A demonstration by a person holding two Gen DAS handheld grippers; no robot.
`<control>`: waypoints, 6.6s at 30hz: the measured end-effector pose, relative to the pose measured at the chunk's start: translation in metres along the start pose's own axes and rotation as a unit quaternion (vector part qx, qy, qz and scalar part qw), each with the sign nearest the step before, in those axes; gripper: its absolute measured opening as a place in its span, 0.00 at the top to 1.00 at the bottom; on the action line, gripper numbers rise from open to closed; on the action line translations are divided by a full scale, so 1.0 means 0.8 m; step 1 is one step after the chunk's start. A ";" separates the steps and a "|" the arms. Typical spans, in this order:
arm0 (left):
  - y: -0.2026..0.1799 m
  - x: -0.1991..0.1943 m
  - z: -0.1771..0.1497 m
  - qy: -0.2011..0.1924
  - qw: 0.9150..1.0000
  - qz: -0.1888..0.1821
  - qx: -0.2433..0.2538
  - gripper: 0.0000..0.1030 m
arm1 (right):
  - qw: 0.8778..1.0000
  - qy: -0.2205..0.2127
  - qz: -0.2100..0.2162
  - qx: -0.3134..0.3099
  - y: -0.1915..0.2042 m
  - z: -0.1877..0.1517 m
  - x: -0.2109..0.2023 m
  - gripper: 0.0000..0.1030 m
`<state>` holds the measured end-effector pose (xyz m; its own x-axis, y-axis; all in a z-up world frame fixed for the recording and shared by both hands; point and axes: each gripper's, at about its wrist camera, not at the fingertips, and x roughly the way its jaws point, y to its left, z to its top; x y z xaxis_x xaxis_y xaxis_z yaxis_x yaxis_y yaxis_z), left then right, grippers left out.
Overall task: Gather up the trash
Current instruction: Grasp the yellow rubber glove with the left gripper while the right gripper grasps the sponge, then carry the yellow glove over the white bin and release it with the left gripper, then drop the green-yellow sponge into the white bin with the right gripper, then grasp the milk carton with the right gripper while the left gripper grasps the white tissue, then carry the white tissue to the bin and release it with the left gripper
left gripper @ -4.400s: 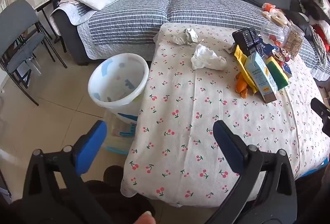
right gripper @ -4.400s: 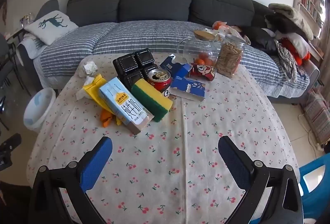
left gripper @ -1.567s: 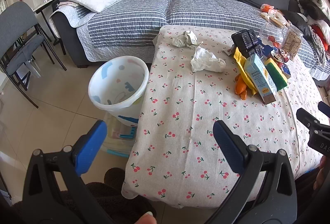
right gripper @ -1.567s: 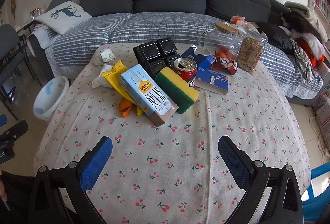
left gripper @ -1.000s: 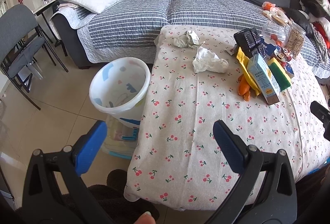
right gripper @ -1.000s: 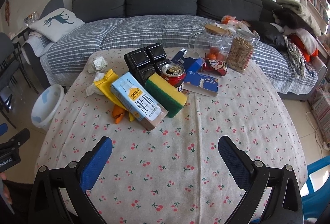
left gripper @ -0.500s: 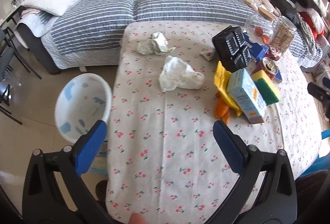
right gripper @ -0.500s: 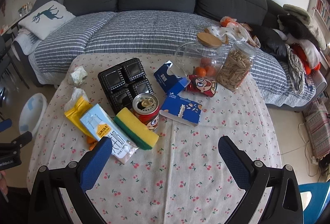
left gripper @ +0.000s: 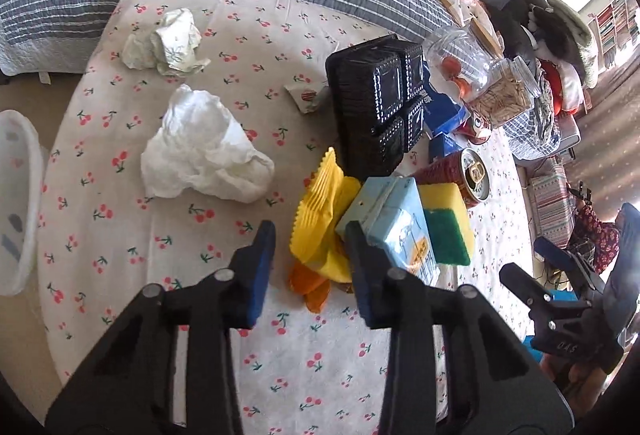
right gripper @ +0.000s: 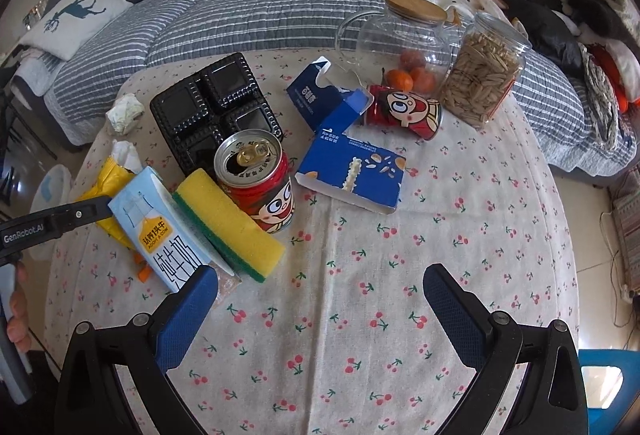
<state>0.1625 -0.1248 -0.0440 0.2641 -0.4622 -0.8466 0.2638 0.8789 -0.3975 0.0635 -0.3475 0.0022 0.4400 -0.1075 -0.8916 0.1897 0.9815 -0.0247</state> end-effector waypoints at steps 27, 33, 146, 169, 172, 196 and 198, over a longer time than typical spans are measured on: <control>0.061 -0.127 -0.009 -0.127 0.990 0.053 0.008 0.94 | 0.993 0.053 0.105 -0.021 0.047 0.020 0.080 0.64; 0.096 -0.154 -0.018 -0.148 0.987 0.063 -0.018 0.94 | 0.994 0.018 0.105 -0.037 0.063 0.021 0.049 0.71; 0.140 -0.087 -0.023 -0.055 0.957 0.281 0.044 0.04 | 0.979 0.074 0.089 -0.165 0.146 0.006 0.091 0.20; 0.049 0.027 0.032 -0.019 0.984 0.171 0.041 0.08 | 0.988 0.015 0.125 -0.088 0.061 0.006 0.020 0.48; 0.043 0.036 0.036 -0.024 0.983 0.174 0.046 0.12 | 0.989 0.013 0.125 -0.082 0.053 0.004 0.018 0.48; 0.054 0.020 0.027 -0.012 0.992 0.117 0.043 0.91 | 0.991 0.005 0.118 -0.059 0.056 0.010 0.015 0.48; 0.058 0.011 0.024 -0.015 0.992 0.117 0.042 0.92 | 0.991 0.004 0.118 -0.058 0.060 0.012 0.015 0.48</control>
<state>0.1950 -0.0899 -0.0628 0.3537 -0.2502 -0.9013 0.2684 0.9502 -0.1585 0.0862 -0.3027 -0.0050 0.4539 0.1281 -0.8818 -0.0197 0.9908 0.1338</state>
